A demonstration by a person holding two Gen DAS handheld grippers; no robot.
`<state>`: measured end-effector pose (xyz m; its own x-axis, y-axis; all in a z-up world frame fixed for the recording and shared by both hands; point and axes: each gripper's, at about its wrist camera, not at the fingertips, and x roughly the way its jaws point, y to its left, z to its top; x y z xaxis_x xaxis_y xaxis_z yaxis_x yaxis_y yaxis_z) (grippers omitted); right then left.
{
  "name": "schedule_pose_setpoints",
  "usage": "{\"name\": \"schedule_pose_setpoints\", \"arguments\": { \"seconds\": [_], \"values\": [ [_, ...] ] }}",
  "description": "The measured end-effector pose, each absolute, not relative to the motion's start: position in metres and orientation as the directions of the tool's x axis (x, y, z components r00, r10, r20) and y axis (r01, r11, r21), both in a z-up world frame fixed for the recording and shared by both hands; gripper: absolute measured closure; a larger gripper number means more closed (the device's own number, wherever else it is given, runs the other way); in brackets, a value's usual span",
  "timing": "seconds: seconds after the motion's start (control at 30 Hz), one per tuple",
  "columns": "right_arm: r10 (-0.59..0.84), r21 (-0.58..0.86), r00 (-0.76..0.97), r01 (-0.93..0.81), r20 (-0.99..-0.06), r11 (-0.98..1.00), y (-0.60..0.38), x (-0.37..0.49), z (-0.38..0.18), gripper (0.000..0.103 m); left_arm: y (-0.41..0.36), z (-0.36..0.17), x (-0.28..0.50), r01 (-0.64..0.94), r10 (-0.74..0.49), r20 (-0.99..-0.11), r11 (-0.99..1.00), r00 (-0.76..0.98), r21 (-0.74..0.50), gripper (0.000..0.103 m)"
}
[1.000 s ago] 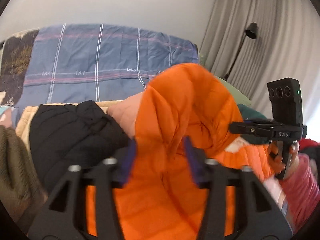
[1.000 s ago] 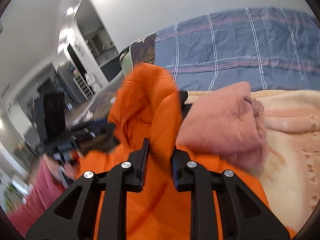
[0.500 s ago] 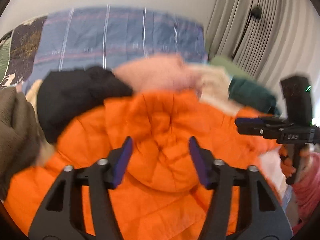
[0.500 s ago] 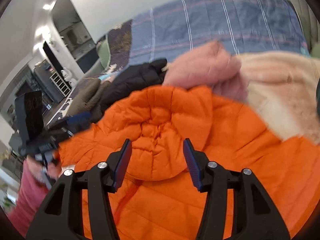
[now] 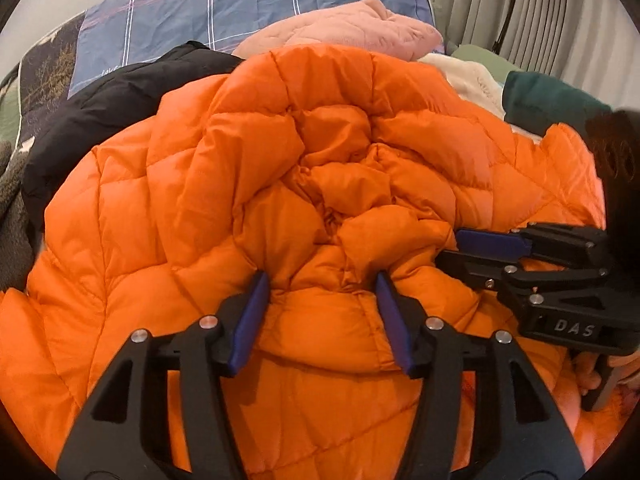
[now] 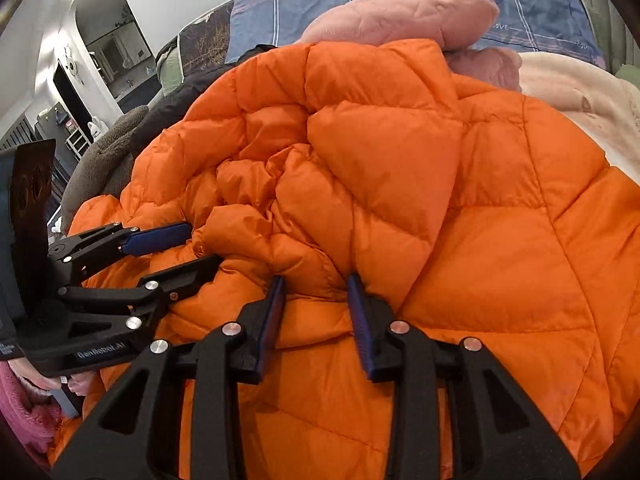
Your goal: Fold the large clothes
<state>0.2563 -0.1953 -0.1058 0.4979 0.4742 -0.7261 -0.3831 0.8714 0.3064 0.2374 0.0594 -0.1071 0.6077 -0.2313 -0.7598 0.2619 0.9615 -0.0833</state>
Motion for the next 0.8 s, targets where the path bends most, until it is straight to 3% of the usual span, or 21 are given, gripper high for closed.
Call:
{"name": "schedule_pose_setpoints", "arguments": {
  "seconds": [0.07,0.17,0.3,0.4,0.53,0.67,0.8],
  "values": [
    [0.469,0.298,0.506,-0.385,-0.724,0.874,-0.195,0.254,-0.106,0.068,0.072,-0.095,0.222,0.232,-0.246,-0.751,0.964,0.613,-0.126,0.043],
    [0.462,0.287,0.516,-0.385,-0.721,0.877,-0.193,0.248,-0.106,0.067,0.100,-0.070,0.180,0.174,-0.257,-0.699,0.967,0.668,-0.189,0.021],
    [0.451,0.273,0.520,-0.383,-0.725,0.882,-0.187,0.249,-0.105,0.067,0.167,-0.052,0.091,0.031,-0.166,-0.639,0.975,0.751,-0.218,0.016],
    [0.410,0.223,0.527,-0.384,-0.745,0.896,-0.178,0.245,-0.099,0.064,0.231,-0.060,0.032,-0.164,-0.050,-0.648,0.950,0.760,-0.266,0.016],
    [0.378,0.195,0.520,-0.372,-0.766,0.908,-0.169,0.239,-0.074,0.042,0.324,-0.089,-0.039,-0.454,0.091,-0.707,0.821,0.702,-0.346,0.019],
    [0.372,0.172,0.570,-0.374,-0.732,0.912,-0.158,0.237,-0.043,0.033,0.380,-0.112,-0.073,-0.558,0.070,-0.695,0.656,0.716,-0.509,0.023],
    [0.328,0.094,0.599,-0.388,-0.731,0.917,-0.131,0.240,-0.042,0.027,0.395,-0.132,-0.063,-0.619,0.078,-0.704,0.551,0.706,-0.559,0.023]
  ]
}}
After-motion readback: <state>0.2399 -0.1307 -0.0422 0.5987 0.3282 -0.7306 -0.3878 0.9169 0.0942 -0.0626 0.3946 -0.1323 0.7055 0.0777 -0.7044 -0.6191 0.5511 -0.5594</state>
